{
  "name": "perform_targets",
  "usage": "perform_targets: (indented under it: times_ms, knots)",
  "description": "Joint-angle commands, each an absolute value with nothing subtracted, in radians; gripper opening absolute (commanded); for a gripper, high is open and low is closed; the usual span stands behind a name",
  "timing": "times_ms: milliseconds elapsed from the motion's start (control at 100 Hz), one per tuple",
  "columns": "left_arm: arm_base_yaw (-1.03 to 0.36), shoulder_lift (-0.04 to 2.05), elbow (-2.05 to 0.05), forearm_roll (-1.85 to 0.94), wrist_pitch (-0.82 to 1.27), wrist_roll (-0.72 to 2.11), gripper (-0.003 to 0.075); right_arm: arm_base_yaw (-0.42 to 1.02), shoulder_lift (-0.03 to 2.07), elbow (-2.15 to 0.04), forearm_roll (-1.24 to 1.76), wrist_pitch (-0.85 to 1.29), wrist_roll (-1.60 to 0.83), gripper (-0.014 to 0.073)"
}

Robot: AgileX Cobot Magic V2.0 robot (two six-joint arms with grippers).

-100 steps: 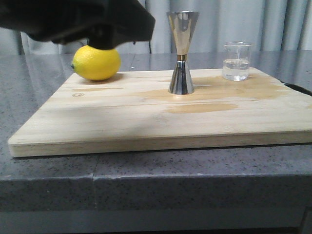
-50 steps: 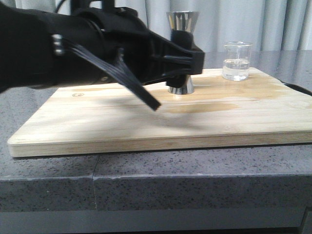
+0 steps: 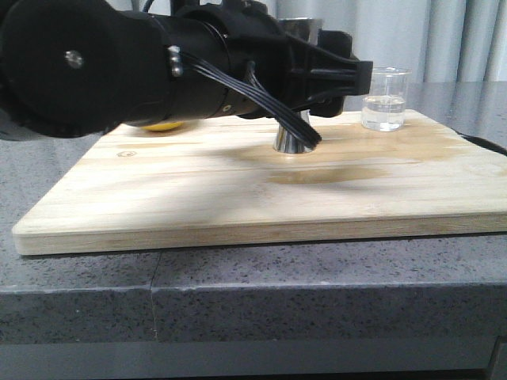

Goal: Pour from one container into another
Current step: 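Reach the left gripper to the steel jigger and grasp its waist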

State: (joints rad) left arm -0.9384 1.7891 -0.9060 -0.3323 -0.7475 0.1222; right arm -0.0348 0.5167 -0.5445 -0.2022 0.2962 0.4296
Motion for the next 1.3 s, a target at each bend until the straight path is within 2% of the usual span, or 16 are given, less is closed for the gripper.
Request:
perform_targets:
  times_ms: [0,490,920,1290]
  knots:
    - [-0.924,1.767,-0.946,-0.33,-0.829,0.088,0.0566,-0.039,0.526,-0.583,-0.22,0.214,0.42,-0.0075]
    - [-0.903,1.832,-0.971,-0.328,-0.833,0.068,0.056,-0.039,0.526,-0.583,-0.22,0.214,0.42,-0.0075]
    - [-0.903,1.834,-0.971,-0.328,-0.852,0.068,0.0265,-0.039,0.526,-0.583,-0.22,0.214,0.42,-0.0075]
    - [-0.903,1.834,-0.971,-0.328,-0.884,0.068,0.0096,-0.039,0.526,-0.583,-0.22,0.214,0.42,-0.0075]
